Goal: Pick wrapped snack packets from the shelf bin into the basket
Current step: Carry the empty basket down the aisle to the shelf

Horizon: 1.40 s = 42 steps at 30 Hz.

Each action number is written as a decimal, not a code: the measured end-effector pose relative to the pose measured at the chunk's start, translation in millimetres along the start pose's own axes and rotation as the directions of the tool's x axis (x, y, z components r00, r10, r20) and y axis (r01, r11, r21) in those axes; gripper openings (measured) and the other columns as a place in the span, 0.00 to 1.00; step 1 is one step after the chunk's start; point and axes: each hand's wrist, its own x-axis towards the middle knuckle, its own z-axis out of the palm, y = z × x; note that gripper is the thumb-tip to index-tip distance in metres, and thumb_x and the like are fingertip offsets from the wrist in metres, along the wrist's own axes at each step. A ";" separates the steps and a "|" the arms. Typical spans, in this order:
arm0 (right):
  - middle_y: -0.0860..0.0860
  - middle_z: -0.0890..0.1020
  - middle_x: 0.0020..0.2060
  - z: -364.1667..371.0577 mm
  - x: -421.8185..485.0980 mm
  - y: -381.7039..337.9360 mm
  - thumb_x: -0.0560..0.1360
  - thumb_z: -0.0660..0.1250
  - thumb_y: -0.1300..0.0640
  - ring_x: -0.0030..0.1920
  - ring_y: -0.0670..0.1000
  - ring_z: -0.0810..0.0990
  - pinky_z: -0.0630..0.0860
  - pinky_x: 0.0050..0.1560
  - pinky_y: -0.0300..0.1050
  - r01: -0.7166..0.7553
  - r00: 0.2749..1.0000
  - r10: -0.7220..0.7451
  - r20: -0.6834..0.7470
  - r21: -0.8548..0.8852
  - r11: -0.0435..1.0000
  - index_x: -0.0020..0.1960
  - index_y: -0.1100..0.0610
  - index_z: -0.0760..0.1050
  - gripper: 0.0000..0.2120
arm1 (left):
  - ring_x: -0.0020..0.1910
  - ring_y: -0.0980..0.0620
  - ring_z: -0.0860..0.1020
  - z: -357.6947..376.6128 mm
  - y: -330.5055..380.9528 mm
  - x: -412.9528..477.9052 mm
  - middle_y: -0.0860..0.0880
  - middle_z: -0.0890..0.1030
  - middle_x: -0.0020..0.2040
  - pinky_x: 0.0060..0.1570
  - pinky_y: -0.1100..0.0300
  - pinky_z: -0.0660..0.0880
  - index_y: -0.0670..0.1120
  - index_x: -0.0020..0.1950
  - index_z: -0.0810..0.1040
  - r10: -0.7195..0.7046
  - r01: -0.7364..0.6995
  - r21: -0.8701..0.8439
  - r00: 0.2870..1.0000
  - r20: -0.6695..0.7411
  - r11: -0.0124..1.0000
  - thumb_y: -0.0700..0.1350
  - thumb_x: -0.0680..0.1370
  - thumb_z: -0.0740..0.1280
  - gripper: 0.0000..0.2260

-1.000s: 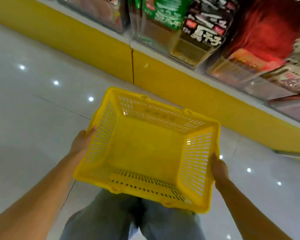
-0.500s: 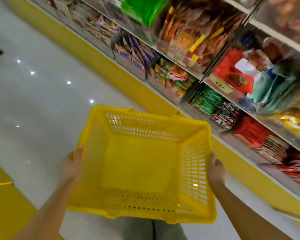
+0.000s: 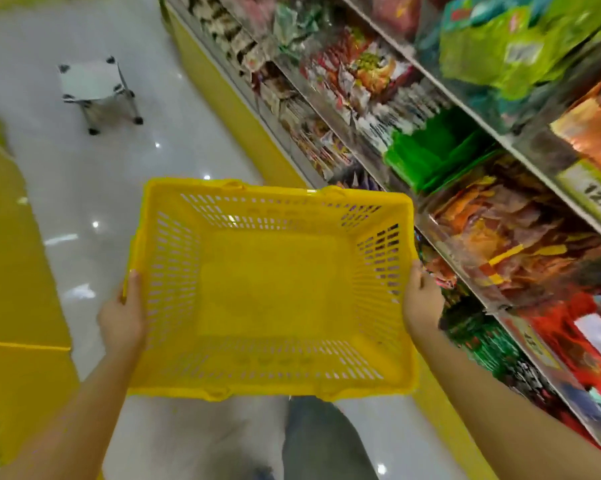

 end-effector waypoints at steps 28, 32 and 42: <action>0.51 0.67 0.25 386.2 170.4 -495.7 0.80 0.52 0.44 0.28 0.52 0.65 0.57 0.31 0.47 0.418 0.888 -0.426 0.175 0.082 0.905 0.30 0.57 0.63 0.25 | 0.36 0.48 0.63 -49.9 141.3 478.3 0.42 0.66 0.32 0.33 0.53 0.56 0.40 0.35 0.68 -0.120 0.057 -0.215 0.949 -0.292 0.975 0.51 0.81 0.56 0.20; 0.53 0.76 0.35 446.3 210.9 -554.6 0.78 0.50 0.39 0.43 0.57 0.75 0.65 0.41 0.48 0.378 0.887 -0.379 0.263 0.059 0.924 0.39 0.57 0.75 0.26 | 0.38 0.46 0.64 -40.3 171.6 554.6 0.38 0.67 0.36 0.38 0.51 0.59 0.36 0.38 0.70 -0.157 0.106 -0.181 0.941 -0.301 0.978 0.51 0.82 0.55 0.21; 0.56 0.73 0.31 595.3 272.9 -709.1 0.79 0.51 0.41 0.37 0.55 0.72 0.65 0.36 0.47 0.414 0.851 -0.408 0.332 0.054 0.908 0.36 0.59 0.72 0.25 | 0.42 0.47 0.67 -29.7 216.8 741.0 0.37 0.71 0.39 0.41 0.53 0.61 0.37 0.41 0.73 -0.284 0.241 -0.183 0.919 -0.272 0.953 0.53 0.81 0.56 0.21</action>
